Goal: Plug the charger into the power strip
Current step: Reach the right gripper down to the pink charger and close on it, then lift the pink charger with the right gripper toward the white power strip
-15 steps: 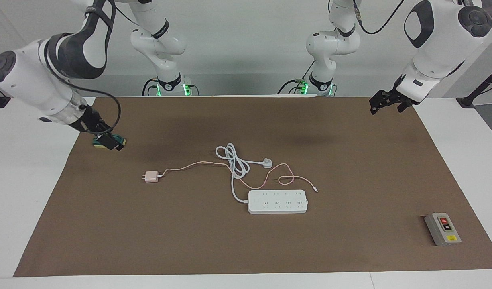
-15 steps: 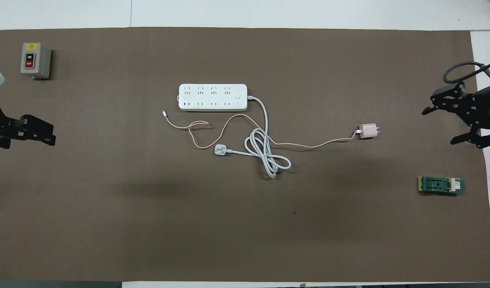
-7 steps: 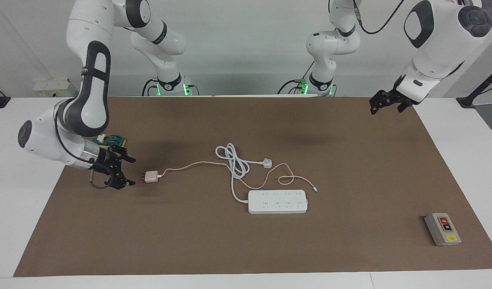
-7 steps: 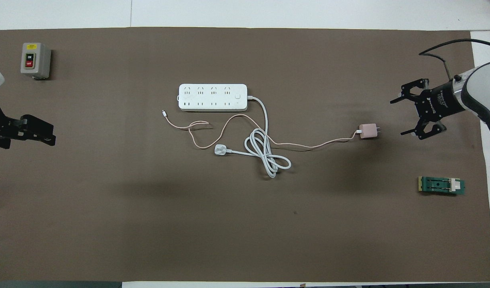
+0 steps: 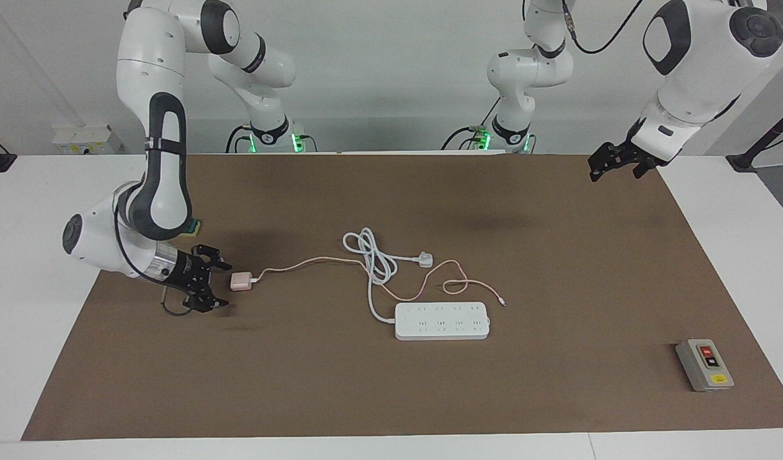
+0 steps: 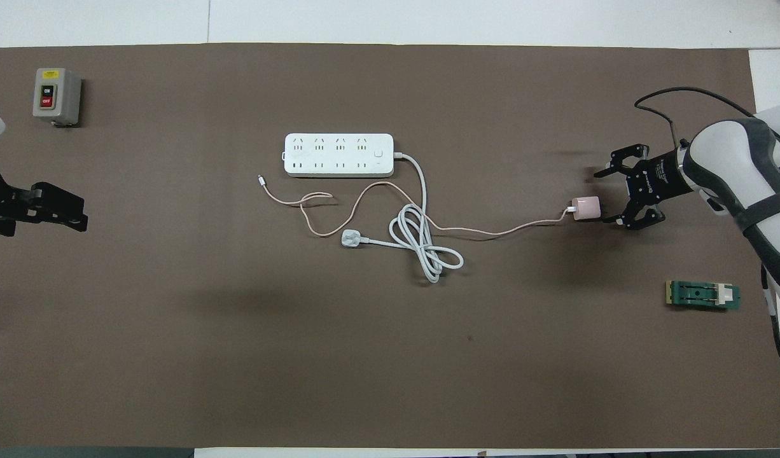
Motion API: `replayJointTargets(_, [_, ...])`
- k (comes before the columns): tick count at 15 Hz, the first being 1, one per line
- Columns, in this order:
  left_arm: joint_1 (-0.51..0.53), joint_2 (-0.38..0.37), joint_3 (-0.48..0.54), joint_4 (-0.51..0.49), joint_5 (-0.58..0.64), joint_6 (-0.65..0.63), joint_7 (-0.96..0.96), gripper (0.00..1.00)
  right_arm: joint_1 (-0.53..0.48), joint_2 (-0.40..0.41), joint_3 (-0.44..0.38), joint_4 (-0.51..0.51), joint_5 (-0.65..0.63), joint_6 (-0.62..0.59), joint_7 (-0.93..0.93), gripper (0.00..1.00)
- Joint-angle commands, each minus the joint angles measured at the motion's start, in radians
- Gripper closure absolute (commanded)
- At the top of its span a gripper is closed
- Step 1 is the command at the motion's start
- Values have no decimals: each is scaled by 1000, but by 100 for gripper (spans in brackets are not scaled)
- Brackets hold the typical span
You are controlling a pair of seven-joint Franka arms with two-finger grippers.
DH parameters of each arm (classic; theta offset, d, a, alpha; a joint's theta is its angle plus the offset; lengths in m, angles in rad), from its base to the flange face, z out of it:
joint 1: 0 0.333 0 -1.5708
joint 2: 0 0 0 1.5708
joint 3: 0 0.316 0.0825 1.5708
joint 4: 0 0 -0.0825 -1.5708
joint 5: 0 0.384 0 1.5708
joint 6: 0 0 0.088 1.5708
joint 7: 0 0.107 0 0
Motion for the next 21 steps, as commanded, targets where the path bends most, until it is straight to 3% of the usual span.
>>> replayJointTargets(1, [19,-28,-8,-31,-8,22,6,0,-18,-53,4,-75,35,11,-70,2])
replayJointTargets(10, [19,-28,-8,-31,-10,23,6,0,-15,-65,4,-138,73,73,-155,6])
replayJointTargets(11, [19,-28,-8,-31,-8,22,6,0,-15,-65,4,-138,73,73,-157,17])
replayJointTargets(12, [19,-28,-8,-31,-8,23,6,0,-15,-65,4,-141,73,75,-159,38])
replayJointTargets(13, [19,-28,-6,-30,-8,23,6,0,-17,-65,4,-141,74,75,-160,69])
replayJointTargets(15, [19,-28,-6,-30,-8,25,6,0,-9,-65,4,-139,74,77,-169,99])
replayJointTargets(21, [19,-28,-6,-31,-8,25,6,0,3,-63,4,-115,74,63,-156,100])
